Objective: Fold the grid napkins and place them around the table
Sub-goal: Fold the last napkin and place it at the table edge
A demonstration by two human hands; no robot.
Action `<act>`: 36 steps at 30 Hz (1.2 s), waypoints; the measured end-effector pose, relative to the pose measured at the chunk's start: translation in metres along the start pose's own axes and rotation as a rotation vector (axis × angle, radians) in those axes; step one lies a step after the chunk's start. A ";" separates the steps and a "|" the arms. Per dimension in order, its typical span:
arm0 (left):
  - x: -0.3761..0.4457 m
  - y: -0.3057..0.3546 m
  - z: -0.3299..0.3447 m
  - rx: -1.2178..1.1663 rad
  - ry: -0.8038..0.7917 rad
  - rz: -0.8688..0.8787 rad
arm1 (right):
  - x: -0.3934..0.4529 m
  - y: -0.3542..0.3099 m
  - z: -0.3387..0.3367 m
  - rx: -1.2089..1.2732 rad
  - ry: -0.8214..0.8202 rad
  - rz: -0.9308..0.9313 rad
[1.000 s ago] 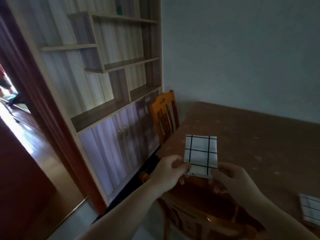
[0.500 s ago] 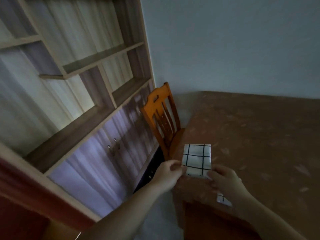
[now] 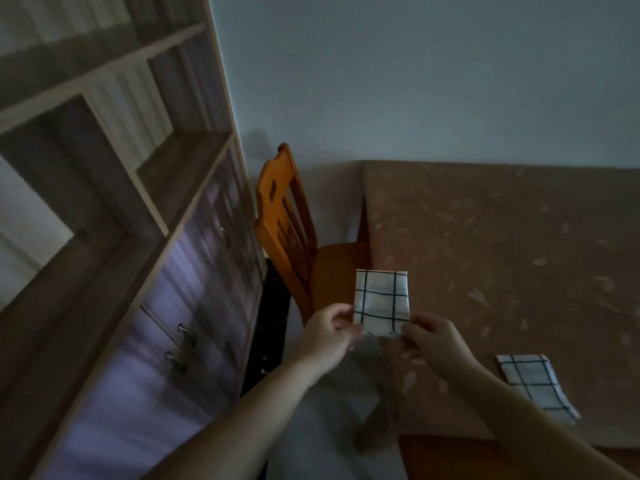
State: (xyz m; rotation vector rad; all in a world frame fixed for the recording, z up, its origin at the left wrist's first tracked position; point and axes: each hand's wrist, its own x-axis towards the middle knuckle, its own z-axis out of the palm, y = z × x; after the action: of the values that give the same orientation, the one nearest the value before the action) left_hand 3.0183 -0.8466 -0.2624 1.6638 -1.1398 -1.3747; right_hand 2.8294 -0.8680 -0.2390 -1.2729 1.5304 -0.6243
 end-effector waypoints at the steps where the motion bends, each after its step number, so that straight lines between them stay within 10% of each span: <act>1: 0.006 -0.004 -0.005 0.000 -0.021 -0.001 | 0.003 -0.001 0.006 0.002 0.023 0.012; 20: 0.194 0.009 0.067 0.292 -0.067 -0.057 | 0.170 0.028 -0.028 -0.072 0.291 0.154; 36: 0.322 0.011 0.077 0.570 -0.105 0.296 | 0.305 0.030 -0.042 -0.113 0.340 0.212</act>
State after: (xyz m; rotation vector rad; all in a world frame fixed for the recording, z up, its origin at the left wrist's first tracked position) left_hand 2.9584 -1.1471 -0.3895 1.7098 -1.8850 -1.0102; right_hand 2.7980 -1.1505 -0.3614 -1.1057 1.9764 -0.6457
